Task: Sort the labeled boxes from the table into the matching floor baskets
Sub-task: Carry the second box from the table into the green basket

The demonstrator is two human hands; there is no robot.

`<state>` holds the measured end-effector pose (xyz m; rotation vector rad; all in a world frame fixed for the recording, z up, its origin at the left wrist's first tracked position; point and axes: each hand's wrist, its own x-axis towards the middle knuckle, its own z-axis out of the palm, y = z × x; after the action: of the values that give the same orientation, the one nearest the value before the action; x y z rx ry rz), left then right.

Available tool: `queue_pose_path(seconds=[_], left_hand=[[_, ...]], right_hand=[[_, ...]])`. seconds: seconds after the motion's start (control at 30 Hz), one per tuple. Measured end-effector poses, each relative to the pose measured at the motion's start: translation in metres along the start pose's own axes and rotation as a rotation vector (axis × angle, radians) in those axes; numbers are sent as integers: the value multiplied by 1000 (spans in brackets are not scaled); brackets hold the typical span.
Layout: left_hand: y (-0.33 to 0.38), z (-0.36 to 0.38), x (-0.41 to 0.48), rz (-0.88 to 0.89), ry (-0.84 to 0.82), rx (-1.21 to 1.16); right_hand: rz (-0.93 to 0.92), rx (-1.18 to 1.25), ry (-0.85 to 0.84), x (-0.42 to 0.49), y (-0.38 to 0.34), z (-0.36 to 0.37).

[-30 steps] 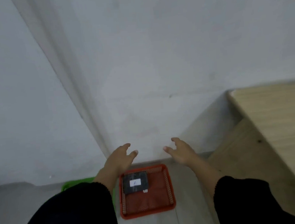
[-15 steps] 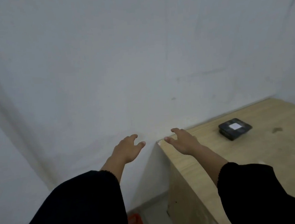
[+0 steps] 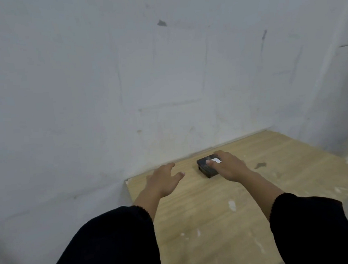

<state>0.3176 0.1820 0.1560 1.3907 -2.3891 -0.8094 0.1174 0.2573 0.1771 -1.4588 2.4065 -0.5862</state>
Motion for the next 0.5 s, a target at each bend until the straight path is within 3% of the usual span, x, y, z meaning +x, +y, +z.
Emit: queue_pose_path(seconds=[0.23,0.5], left_hand=[[36,39,48,-73,37,-3],[61,90,162,-105,77,-113]], right_hand=[[-49,14,-7,54,55,-21],[-60,-23,-59,162,117,-37]])
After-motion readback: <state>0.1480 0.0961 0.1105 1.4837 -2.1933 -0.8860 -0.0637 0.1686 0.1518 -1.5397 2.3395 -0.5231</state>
